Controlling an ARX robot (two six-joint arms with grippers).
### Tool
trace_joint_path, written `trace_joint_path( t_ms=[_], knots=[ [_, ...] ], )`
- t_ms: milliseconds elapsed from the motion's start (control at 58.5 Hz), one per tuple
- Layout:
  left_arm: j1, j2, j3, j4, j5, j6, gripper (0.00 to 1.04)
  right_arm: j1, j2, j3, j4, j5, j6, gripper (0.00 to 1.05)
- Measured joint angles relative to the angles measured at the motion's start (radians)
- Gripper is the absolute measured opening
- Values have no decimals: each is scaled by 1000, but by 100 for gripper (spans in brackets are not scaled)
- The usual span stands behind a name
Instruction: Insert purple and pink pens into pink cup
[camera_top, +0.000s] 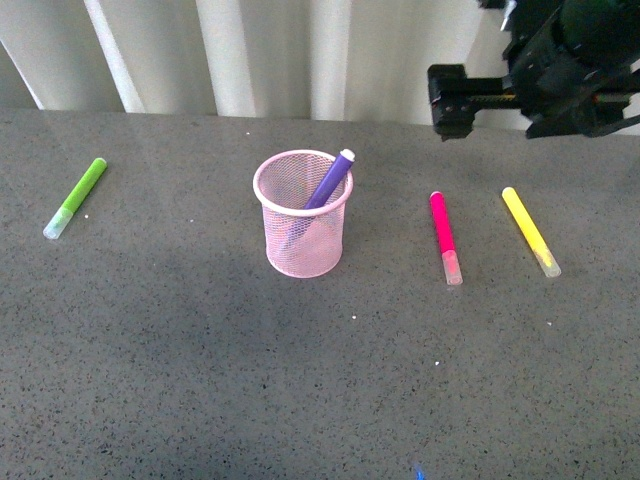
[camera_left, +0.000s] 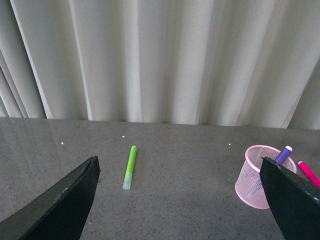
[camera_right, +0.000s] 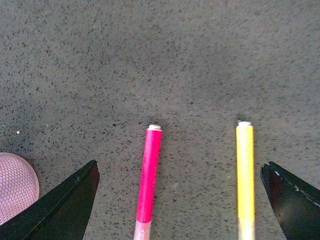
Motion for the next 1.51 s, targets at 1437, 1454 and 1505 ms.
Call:
trace_joint_path(
  t_ms=[1437, 1454, 1505],
  knots=[
    [0, 0, 0, 0, 0, 0, 98, 11, 306, 106, 137, 24, 116, 60],
    [0, 0, 0, 0, 0, 0, 98, 10, 306, 106, 137, 23, 116, 57],
    [0, 0, 0, 0, 0, 0, 98, 8, 306, 106, 137, 23, 116, 50]
  ],
)
